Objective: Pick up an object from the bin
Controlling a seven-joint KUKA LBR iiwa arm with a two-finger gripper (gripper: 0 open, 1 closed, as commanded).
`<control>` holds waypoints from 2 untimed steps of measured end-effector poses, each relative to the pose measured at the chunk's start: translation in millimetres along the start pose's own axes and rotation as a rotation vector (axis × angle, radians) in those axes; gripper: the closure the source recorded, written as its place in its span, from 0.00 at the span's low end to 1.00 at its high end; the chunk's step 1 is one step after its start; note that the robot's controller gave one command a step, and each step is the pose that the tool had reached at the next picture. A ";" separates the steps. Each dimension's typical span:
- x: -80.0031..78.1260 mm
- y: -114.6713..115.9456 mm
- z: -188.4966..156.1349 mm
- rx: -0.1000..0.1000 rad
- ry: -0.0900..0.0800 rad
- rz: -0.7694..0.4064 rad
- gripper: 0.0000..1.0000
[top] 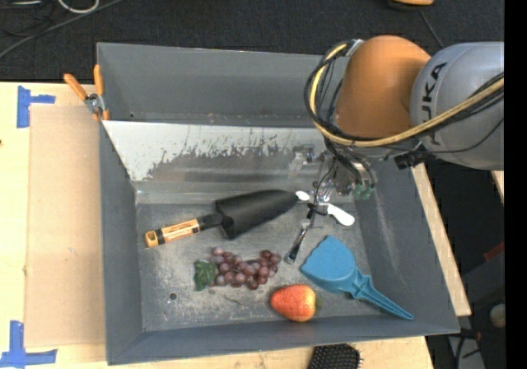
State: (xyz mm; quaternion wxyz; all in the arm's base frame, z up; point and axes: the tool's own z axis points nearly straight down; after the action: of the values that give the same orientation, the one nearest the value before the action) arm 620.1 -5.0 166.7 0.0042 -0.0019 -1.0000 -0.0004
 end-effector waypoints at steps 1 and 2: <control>-1.7 0.0 -4.9 0.000 -0.008 0.000 0.00; 1.0 11.2 75.6 -0.001 -0.007 0.033 0.00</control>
Offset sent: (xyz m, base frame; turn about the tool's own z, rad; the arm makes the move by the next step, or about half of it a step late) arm -0.0029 0.0111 -0.0789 0.0357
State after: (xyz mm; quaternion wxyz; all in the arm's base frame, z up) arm 618.6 6.3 91.2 0.0007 -0.0184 -0.9998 -0.0010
